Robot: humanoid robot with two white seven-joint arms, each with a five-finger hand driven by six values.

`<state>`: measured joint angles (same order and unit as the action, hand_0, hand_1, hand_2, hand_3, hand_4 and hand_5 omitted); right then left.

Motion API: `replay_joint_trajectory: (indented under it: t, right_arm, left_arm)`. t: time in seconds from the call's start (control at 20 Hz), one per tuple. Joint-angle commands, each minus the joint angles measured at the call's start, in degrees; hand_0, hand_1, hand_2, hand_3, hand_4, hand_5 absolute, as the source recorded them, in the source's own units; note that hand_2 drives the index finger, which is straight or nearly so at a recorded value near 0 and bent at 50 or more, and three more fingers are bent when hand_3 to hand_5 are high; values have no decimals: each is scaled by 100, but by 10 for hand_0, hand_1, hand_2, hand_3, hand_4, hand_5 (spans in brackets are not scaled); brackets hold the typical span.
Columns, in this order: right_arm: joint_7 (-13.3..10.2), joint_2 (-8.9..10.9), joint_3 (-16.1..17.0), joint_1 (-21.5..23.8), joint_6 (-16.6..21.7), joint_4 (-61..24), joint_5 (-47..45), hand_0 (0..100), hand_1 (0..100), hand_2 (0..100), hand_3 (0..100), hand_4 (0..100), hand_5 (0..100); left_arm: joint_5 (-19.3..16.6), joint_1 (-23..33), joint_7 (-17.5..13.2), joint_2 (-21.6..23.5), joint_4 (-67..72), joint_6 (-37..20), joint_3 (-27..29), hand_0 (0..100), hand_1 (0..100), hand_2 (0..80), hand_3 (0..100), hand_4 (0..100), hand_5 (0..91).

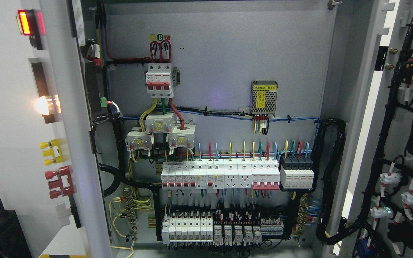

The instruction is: Open door with both hands

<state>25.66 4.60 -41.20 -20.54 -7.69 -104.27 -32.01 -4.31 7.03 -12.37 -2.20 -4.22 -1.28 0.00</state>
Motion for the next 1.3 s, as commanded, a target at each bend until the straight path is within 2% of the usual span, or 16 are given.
replay_joint_trajectory:
  t: [0.0,0.4,0.8,1.25]
  right_arm:
    - [-8,-152,-152,-12,-22,-6,37,0,0,0,0,0,0]
    - [-8,-266,-161,-170,-49,21,55,0,0,0,0,0,0]
    - [-17,-284,-389,-240,-57,47,81,0,0,0,0,0,0]
    - [-25,-521,-626,-389,-277,100,239,0,0,0,0,0,0]
  left_arm:
    - [0,0,-2,0,0,5,35,0,0,0,0,31,0]
    - [0,0,-2,0,0,5,35,0,0,0,0,30,0]
    - [0,0,-2,0,0,5,35,0,0,0,0,31,0]
    - [0,0,-2,0,0,5,35,0,0,0,0,31,0]
